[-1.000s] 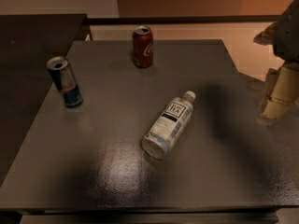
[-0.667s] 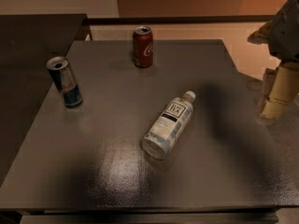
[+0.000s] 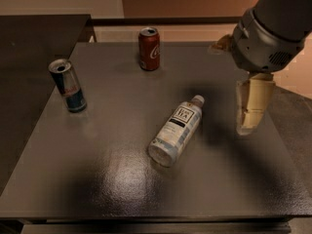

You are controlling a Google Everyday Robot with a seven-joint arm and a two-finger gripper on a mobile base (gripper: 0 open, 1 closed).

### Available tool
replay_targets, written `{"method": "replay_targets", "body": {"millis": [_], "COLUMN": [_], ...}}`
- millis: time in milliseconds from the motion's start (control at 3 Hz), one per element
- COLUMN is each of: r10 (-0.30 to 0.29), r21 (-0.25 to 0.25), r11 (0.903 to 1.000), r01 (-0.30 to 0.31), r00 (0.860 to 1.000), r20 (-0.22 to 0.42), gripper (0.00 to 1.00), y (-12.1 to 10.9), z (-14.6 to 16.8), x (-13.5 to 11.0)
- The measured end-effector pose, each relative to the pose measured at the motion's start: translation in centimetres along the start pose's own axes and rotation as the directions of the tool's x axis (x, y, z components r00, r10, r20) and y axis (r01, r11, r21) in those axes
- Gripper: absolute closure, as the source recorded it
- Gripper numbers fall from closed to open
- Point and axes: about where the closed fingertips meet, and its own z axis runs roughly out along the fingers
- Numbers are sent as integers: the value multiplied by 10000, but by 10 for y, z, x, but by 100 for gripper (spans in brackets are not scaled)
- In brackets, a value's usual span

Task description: Place blue plastic bottle upright

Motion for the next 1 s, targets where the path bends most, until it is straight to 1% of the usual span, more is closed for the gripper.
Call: {"method": "replay_targets", "body": {"millis": [333, 667, 1000], "r10": [-1738, -3552, -5255], "r21": [-569, -1020, -1309], "r11": [9827, 9263, 8344], "r01": [1763, 3626, 5354], "r00": [9837, 9310, 8444], "r20": [464, 841, 1039], "gripper": [0, 0, 0], "y": [3, 10, 19], "z": [26, 51, 75], "x": [-32, -57, -72]}}
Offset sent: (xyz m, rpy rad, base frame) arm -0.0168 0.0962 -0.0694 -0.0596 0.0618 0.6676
